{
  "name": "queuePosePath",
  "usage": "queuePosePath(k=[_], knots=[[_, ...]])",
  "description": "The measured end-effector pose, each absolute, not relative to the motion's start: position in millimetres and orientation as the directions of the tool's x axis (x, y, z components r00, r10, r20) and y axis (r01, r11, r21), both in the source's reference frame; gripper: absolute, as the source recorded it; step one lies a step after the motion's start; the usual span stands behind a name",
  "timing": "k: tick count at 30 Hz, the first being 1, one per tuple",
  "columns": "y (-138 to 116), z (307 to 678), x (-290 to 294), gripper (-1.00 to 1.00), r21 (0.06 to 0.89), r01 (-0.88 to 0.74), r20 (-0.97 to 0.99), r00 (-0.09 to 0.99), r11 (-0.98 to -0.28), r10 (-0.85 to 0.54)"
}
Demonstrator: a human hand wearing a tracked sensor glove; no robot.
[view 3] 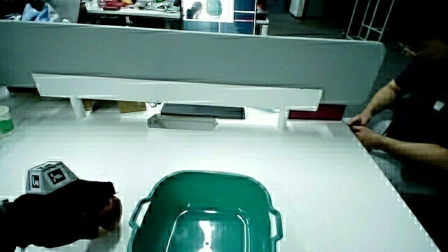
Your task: Place apple on desk
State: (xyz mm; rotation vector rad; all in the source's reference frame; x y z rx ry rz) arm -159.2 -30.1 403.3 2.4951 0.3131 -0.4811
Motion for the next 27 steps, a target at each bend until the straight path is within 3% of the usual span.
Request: queuePosePath(k=[9, 22, 27], knots=[[-30, 404, -165, 0.00, 0.494, 0.299, -0.418, 0.905, -0.816, 0.078], [-24, 403, -172, -0.62, 0.542, 0.275, -0.423, 0.906, -0.794, 0.026], [-6, 388, -175, -0.86, 0.526, 0.330, -0.422, 0.902, -0.784, 0.096]])
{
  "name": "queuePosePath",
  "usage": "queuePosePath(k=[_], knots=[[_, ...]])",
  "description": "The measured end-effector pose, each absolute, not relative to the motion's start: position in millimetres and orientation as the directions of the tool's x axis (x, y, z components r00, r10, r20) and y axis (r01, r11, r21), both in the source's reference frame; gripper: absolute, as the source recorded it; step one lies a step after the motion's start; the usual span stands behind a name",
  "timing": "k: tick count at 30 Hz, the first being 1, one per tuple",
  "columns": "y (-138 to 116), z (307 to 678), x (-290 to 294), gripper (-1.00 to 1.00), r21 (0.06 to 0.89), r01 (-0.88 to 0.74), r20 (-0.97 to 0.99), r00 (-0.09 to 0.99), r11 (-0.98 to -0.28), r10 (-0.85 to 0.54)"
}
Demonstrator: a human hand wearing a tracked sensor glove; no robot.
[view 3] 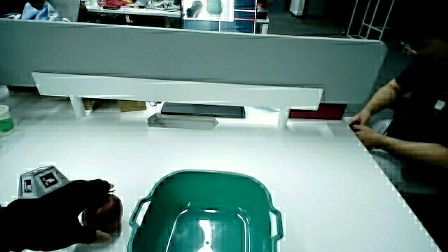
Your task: Place apple on desk
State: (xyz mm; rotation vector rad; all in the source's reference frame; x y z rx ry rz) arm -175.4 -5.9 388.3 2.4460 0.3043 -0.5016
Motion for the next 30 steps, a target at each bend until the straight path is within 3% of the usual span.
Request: queuePosePath(k=[4, 5, 6, 9, 13, 16, 17, 21, 30], knots=[[8, 376, -178, -1.00, 0.514, 0.373, -0.420, 0.895, -0.773, 0.152], [10, 360, -171, -1.00, 0.457, 0.416, -0.364, 0.894, -0.787, 0.261], [14, 372, -177, -1.00, 0.449, 0.440, -0.443, 0.865, -0.777, 0.234], [18, 361, -174, -1.00, 0.576, 0.373, -0.335, 0.920, -0.728, 0.206], [35, 371, -187, -1.00, 0.638, 0.313, -0.300, 0.942, -0.703, 0.147], [48, 379, -199, -1.00, 0.743, 0.219, -0.269, 0.963, -0.632, 0.018], [49, 374, -200, -1.00, 0.656, 0.305, -0.229, 0.952, -0.691, 0.203], [49, 356, -195, -1.00, 0.653, 0.323, -0.259, 0.945, -0.685, 0.198], [50, 359, -198, -1.00, 0.682, 0.289, -0.227, 0.957, -0.672, 0.181]])
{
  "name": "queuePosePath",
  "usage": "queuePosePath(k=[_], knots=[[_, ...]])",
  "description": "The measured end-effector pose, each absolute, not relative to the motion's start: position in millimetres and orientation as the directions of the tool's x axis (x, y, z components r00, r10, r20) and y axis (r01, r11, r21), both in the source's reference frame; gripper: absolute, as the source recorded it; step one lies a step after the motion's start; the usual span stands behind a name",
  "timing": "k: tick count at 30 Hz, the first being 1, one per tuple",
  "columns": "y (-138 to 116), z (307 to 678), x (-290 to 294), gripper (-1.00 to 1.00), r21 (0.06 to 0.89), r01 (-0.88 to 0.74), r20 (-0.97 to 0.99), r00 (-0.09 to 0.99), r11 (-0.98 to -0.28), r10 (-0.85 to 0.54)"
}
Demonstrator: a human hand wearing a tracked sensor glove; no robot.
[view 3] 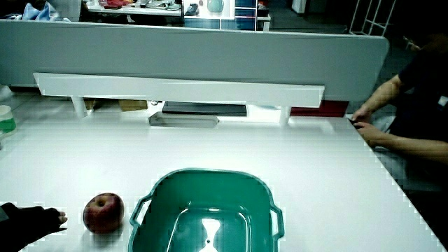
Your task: Place apple on desk
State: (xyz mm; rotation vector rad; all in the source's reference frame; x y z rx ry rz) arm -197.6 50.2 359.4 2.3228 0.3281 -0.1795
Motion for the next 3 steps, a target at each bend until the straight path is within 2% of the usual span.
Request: queuePosePath(k=[3], knots=[[52.3, 360.8, -197.7, -1.00, 0.693, 0.246, -0.171, 0.969, -0.678, 0.177]])
